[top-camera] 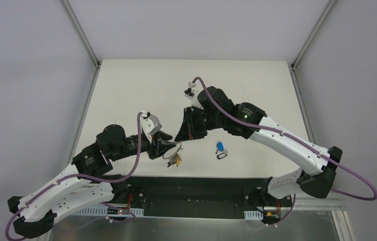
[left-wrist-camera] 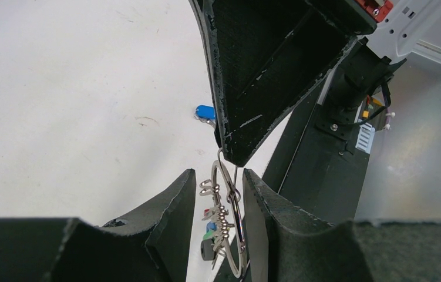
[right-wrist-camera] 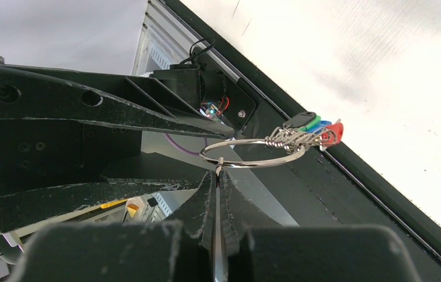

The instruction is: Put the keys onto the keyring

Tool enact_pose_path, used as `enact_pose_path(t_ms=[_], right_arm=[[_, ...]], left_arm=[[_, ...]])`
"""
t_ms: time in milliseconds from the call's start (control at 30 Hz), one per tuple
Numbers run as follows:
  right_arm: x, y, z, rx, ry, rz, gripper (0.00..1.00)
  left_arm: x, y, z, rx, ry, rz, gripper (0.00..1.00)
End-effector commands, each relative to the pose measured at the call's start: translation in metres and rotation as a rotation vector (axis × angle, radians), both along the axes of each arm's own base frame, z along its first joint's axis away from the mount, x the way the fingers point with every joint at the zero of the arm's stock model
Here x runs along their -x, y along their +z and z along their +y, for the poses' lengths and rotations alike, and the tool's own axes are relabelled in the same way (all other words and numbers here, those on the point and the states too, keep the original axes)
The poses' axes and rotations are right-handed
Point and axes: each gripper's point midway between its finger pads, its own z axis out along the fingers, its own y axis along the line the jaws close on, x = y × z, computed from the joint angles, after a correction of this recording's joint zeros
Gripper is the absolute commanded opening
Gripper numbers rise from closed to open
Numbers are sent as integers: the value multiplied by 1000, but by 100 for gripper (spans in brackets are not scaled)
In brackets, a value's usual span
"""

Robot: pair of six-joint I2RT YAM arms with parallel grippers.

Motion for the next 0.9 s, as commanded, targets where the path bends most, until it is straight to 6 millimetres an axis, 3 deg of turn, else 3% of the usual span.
enact_pose_path(t_ms=[0,100,267,867], right_arm=[[1,35,5,-91,-2,-32,0],[2,34,5,-91,0,-32,0],[3,35,6,-93,2,-31,0],[4,39,6,-116,8,-37,0]], left_arm=[[-2,9,-2,20,-2,-42,33],[-3,8,-3,18,-2,-41,27],[-2,8,-4,15,-6,-40,0],[-7,10,1,20,34,-40,0]])
